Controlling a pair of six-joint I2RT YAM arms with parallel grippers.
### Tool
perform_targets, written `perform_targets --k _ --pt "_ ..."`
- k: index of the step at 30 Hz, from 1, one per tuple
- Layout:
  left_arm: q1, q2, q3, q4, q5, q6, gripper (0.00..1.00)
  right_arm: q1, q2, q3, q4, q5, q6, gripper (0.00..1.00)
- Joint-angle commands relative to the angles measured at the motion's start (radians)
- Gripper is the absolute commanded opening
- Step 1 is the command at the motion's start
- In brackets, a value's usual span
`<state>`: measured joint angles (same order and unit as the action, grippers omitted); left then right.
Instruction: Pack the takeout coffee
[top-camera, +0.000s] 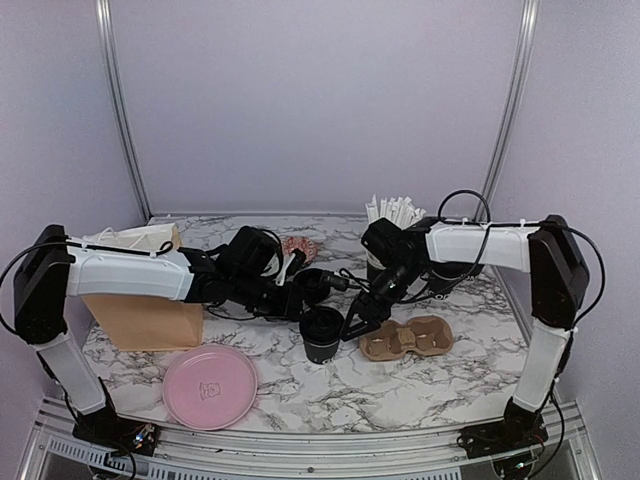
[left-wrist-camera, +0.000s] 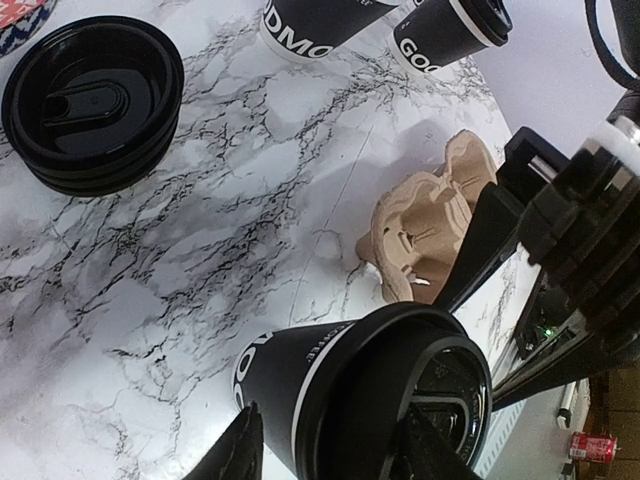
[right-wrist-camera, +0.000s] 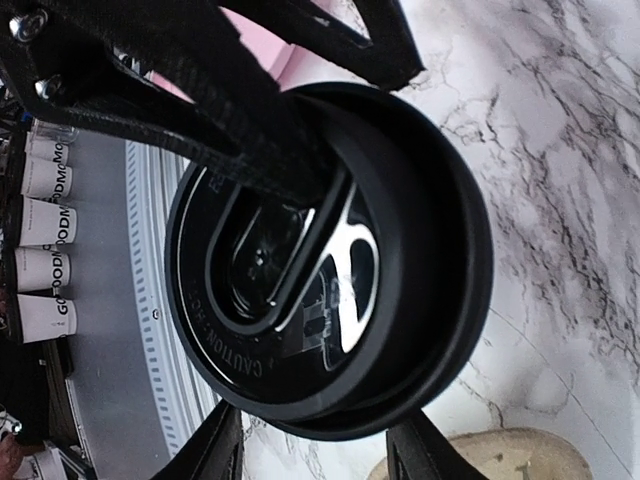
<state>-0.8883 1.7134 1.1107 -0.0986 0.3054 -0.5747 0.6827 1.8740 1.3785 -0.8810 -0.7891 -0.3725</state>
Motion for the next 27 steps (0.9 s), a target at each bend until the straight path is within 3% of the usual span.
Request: perform_targets --k 1,7,13,16,27 --pt "-0.011 0.087 -0.036 -0.146 -0.026 0.057 0.46 -0.067 -0.04 -0.001 0.022 0.113 -0.002 0.47" --pt "-0.012 0.088 -0.022 -0.138 0.011 0.132 0.47 -0.142 -0.019 0.006 0.036 0.086 0.035 0.45" --pt "-0.012 0.092 -0.008 -0.139 0.041 0.155 0.47 -0.143 0.012 0.033 0.023 -0.019 0.03 0.44" --pt "-0.013 0.093 -0.009 -0.14 0.045 0.159 0.47 -0.141 0.014 0.033 0.008 -0.091 0.007 0.49" --pt "-0.012 0.095 -0.012 -0.139 0.05 0.165 0.47 -0.11 0.059 0.045 -0.02 -0.162 -0.003 0.52"
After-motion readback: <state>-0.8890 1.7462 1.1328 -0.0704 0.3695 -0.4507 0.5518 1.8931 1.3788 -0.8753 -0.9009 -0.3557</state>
